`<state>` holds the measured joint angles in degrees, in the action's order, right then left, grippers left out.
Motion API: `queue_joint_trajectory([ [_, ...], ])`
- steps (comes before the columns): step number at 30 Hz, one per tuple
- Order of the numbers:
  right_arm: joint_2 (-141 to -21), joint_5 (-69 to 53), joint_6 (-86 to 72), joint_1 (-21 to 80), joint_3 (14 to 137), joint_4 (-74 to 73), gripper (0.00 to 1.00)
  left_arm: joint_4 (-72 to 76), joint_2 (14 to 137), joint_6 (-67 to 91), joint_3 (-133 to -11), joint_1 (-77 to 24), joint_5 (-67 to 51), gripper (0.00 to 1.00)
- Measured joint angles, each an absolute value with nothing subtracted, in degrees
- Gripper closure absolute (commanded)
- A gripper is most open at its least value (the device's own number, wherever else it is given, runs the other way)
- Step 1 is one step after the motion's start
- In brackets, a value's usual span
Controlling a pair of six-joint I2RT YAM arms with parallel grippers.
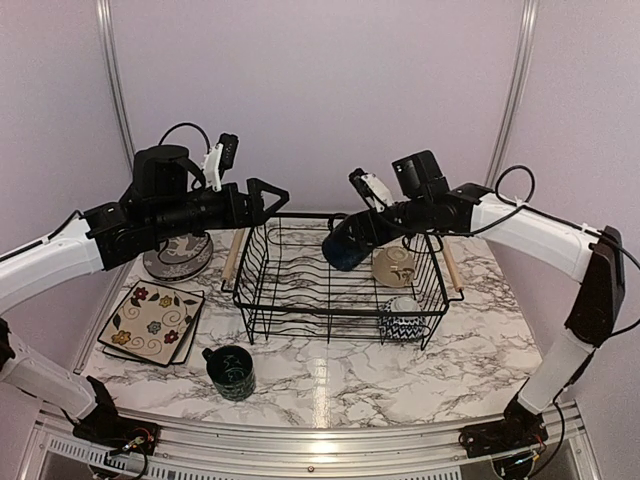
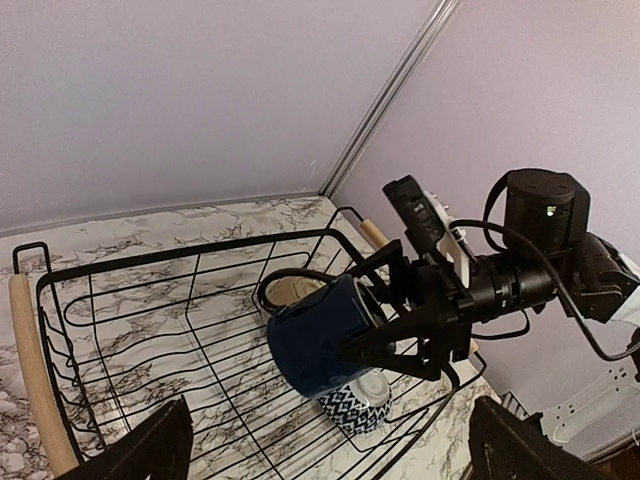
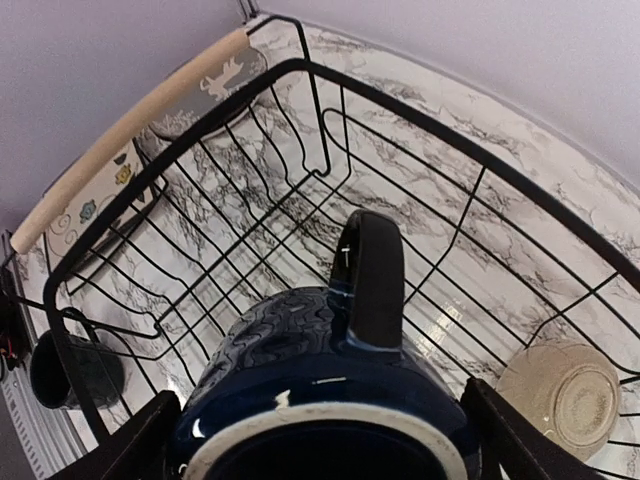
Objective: Unload the mixed dishes from the dish rack
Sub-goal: Grab the cup from the dish rack, then pass from the right arm to the left
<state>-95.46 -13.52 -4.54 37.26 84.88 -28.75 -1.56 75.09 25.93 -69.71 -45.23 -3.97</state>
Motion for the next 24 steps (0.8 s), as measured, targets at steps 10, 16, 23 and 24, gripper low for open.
queue_joint_trajectory([
  [10, -86.94, -32.71, -22.92, 28.71, 68.86, 2.42, 0.74, 9.23, 79.53, 39.94, -65.78, -40.18, -20.18, 0.05],
  [16, -87.13, -39.66, -31.05, 28.88, 66.06, 16.34, 0.73, 27.44, 88.18, 55.75, -62.96, -40.03, -32.45, 0.15],
  [23, -87.11, -42.70, -35.79, 29.04, 63.31, 25.50, 0.73, 44.07, 92.82, 68.18, -61.25, -40.29, -38.09, 0.23],
  [24, -87.11, -43.07, -36.27, 29.08, 62.81, 26.48, 0.73, 45.67, 93.14, 69.21, -61.47, -40.32, -38.54, 0.26],
])
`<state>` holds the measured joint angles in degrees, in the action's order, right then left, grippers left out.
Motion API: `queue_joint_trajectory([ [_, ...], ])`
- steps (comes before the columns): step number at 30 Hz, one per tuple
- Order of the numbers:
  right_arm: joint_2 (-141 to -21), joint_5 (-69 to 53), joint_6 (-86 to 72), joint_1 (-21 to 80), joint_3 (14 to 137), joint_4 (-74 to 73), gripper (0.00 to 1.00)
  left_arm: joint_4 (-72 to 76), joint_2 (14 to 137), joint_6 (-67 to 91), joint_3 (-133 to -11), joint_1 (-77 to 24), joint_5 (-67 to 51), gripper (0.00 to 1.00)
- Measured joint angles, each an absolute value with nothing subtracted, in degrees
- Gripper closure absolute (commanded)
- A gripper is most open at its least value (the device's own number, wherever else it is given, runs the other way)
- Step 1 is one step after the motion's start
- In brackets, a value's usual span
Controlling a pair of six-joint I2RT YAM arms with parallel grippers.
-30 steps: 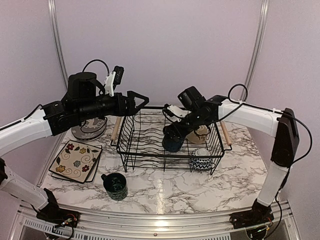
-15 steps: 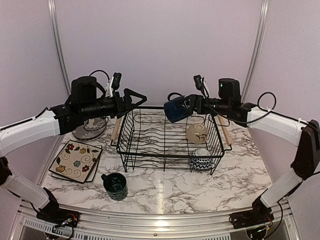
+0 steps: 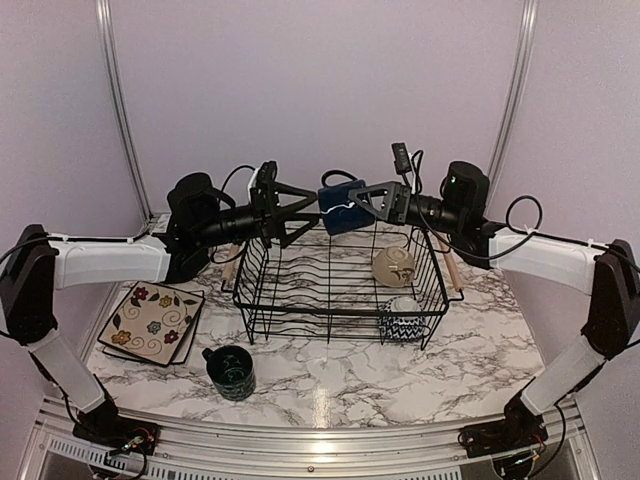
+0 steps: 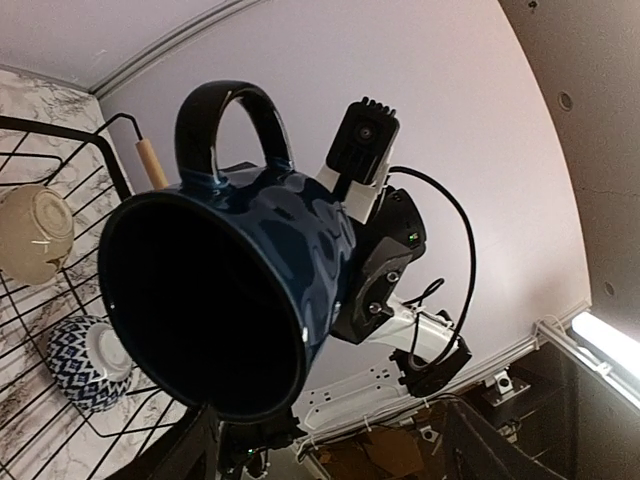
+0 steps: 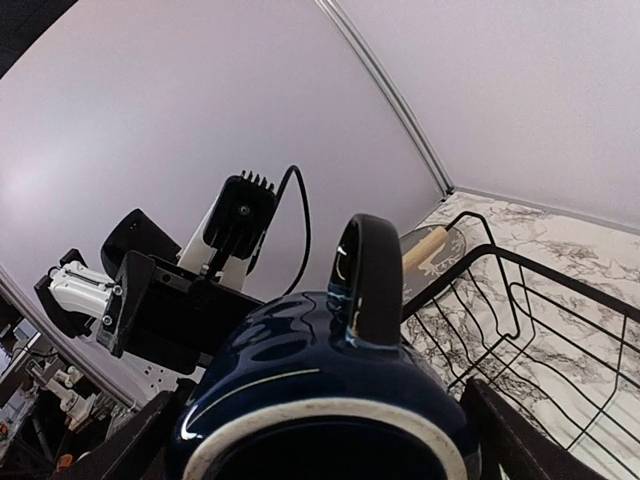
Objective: Unload the mixed dishes from the dish rack
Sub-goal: Pass from the right arm to the left
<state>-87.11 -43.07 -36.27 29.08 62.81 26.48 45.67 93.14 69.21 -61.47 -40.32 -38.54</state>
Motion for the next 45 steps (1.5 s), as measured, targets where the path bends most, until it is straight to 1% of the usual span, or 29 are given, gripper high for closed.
queue_joint_trajectory([
  [5, -87.13, -44.05, -37.98, 29.30, 61.60, 28.80, 0.74, 54.52, 96.79, 74.59, -62.87, -41.43, -39.53, 0.40],
  [10, -87.13, -44.71, -39.03, 29.50, 61.58, 31.00, 0.74, 60.40, 101.27, 79.55, -63.37, -41.74, -39.90, 0.48],
  [17, -87.13, -44.93, -39.05, 30.35, 61.30, 31.48, 0.74, 61.93, 102.48, 81.67, -64.97, -41.98, -39.68, 0.58],
  [26, -87.13, -44.84, -38.76, 32.36, 60.71, 31.64, 0.74, 62.24, 102.45, 81.95, -65.56, -42.59, -39.31, 0.79],
  [28, -87.13, -44.66, -38.70, 32.49, 60.71, 31.44, 0.72, 62.24, 102.28, 81.47, -65.56, -42.59, -39.24, 0.84],
  [30, -87.13, -44.47, -38.46, 32.53, 60.71, 31.18, 0.67, 61.60, 101.95, 80.73, -65.56, -42.59, -38.98, 0.90],
  [32, -87.13, -44.49, -38.63, 32.58, 60.71, 30.79, 0.60, 60.49, 101.30, 79.07, -65.56, -42.59, -39.03, 0.93],
  [34, -87.11, -45.41, -38.92, 32.82, 60.71, 30.96, 0.51, 59.59, 100.29, 77.52, -65.58, -42.59, -39.70, 0.97],
  [36, -87.00, -45.63, -38.81, 33.08, 60.71, 31.29, 0.41, 57.58, 99.15, 76.03, -65.58, -42.59, -39.81, 1.00],
  [38, -86.87, -45.76, -38.57, 33.26, 60.71, 31.24, 0.29, 55.51, 98.17, 74.59, -65.56, -42.61, -39.83, 1.00],
  [39, -86.76, -45.80, -38.37, 33.26, 60.71, 31.20, 0.24, 54.65, 97.73, 73.97, -65.56, -42.61, -39.83, 1.00],
  [42, -86.41, -45.69, -37.67, 33.43, 60.71, 30.79, 0.03, 52.80, 96.64, 72.34, -65.41, -42.65, -40.01, 1.00],
  [45, -85.86, -43.29, -35.64, 33.80, 60.73, 28.51, 0.01, 49.34, 95.24, 69.93, -65.21, -42.74, -39.57, 1.00],
])
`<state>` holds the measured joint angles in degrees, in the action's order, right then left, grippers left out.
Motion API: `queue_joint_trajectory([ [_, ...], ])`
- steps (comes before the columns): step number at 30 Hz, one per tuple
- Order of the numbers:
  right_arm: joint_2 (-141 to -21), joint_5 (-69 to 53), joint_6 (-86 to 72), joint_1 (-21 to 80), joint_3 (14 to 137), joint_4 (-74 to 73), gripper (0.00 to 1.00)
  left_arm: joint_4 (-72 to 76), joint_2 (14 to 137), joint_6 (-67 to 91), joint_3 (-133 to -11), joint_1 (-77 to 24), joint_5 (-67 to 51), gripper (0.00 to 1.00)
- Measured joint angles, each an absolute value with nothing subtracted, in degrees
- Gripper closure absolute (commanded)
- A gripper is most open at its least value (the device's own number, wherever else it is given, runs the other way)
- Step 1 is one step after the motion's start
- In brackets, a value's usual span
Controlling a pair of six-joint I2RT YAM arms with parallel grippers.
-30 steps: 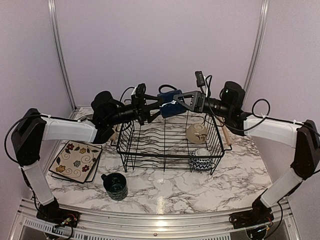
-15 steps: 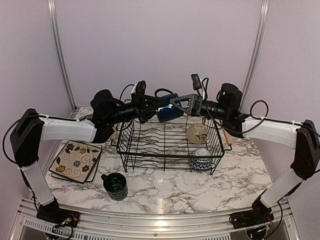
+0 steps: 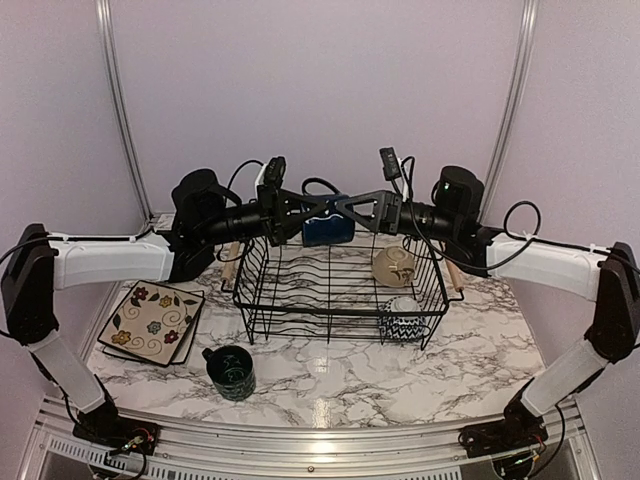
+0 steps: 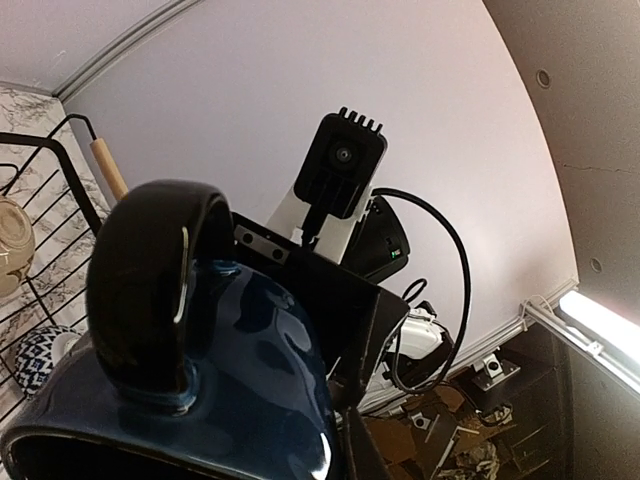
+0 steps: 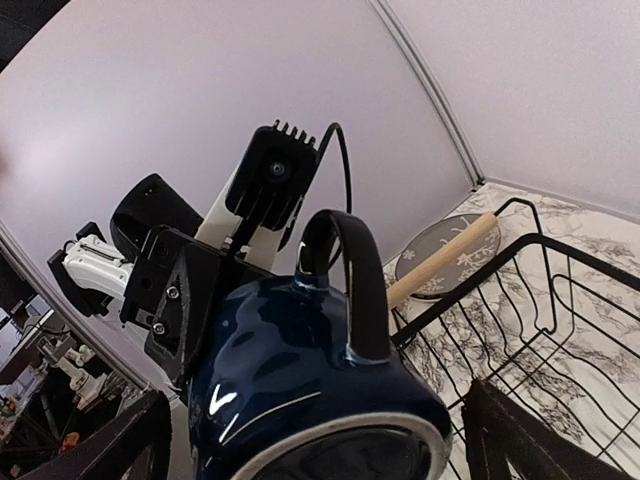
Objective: Unload the mixed dishes from the dish rack
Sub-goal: Pass from the right arm to the left, then place the cup at the corner of the board.
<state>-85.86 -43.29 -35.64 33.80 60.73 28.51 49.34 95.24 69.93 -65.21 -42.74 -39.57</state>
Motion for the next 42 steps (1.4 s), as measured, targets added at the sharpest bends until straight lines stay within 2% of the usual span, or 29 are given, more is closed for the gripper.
queue_joint_trajectory([
  [14, -82.61, -36.42, -28.21, 30.79, 62.11, 17.34, 0.01, 18.22, 87.55, 50.13, -66.22, -41.23, -30.24, 1.00],
  [19, -81.69, -35.16, -26.59, 29.69, 62.13, 15.09, 0.01, -4.10, 87.94, 34.70, -79.53, -47.09, -19.03, 1.00],
  [24, -80.97, -33.01, -24.99, 29.10, 62.22, 12.40, 0.02, -18.83, 88.03, 18.48, -90.35, -56.62, -10.90, 1.00],
  [32, -79.09, -28.64, -23.31, 27.99, 62.85, 8.78, 0.01, -36.67, 88.53, 4.84, -91.77, -64.03, -7.16, 1.00],
  [42, -77.87, -24.34, -22.04, 26.74, 62.92, 5.37, 0.01, -47.57, 92.18, -0.05, -89.82, -68.69, -7.05, 1.00],
])
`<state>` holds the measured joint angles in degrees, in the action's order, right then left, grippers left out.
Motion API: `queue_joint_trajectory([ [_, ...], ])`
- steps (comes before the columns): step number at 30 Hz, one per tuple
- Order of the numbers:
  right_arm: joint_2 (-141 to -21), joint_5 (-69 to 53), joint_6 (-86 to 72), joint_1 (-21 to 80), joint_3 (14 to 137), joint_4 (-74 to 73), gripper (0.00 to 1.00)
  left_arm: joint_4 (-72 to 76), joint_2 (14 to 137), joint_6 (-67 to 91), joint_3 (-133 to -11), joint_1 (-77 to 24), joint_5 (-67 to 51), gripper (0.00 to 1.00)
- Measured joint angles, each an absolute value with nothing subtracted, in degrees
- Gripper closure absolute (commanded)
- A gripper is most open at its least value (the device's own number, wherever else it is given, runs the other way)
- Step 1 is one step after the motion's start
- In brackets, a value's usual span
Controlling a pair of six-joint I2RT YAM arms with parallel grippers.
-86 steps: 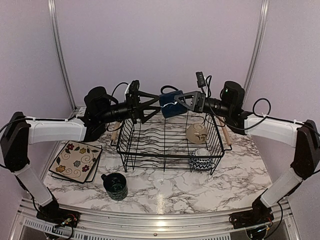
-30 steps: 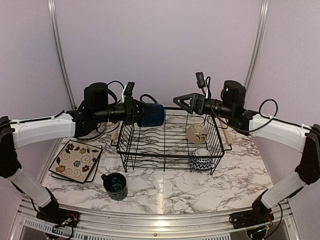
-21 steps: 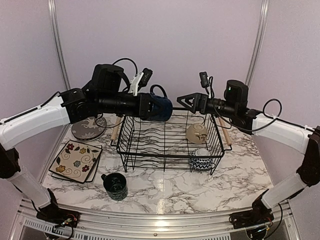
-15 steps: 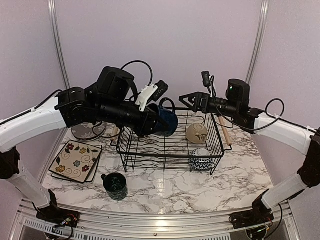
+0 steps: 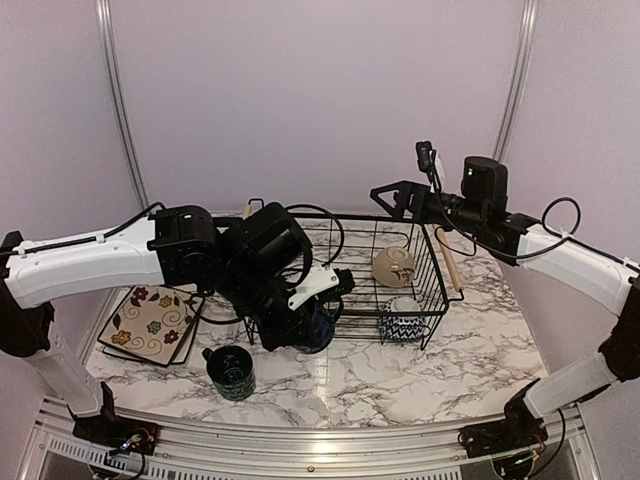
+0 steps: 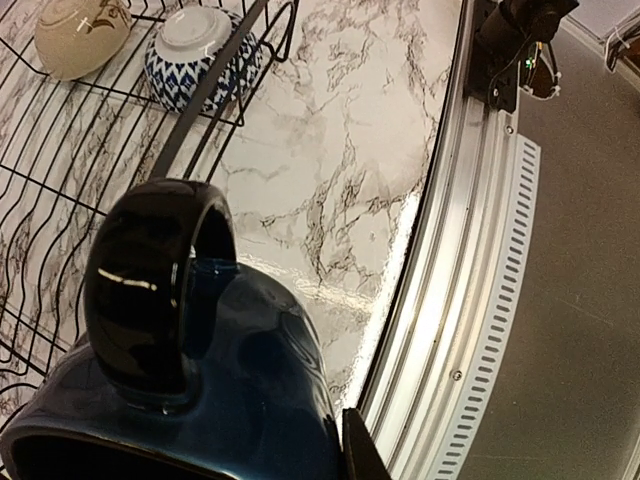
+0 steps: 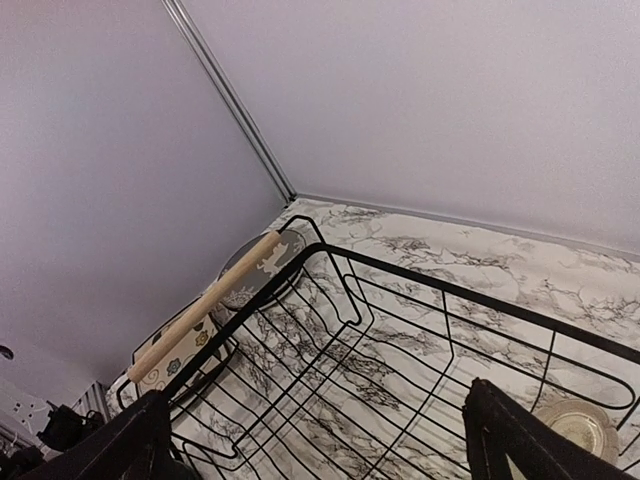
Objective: Unload the mixed dishes from the dish rack
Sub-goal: Place the cup at the corner of the board.
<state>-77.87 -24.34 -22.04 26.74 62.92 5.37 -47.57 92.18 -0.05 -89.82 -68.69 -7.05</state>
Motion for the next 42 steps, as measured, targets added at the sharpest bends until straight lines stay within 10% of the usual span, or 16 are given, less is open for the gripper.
queue_joint_trajectory([
  [20, -76.58, -19.18, -17.76, 26.72, 64.79, -1.43, 0.02, -54.30, 108.07, -0.49, -87.13, -69.71, -7.46, 1.00],
  [42, -76.60, -15.70, -12.12, 26.92, 65.98, -9.78, 0.01, -54.41, 109.14, -1.26, -87.29, -69.84, -4.40, 0.45],
])
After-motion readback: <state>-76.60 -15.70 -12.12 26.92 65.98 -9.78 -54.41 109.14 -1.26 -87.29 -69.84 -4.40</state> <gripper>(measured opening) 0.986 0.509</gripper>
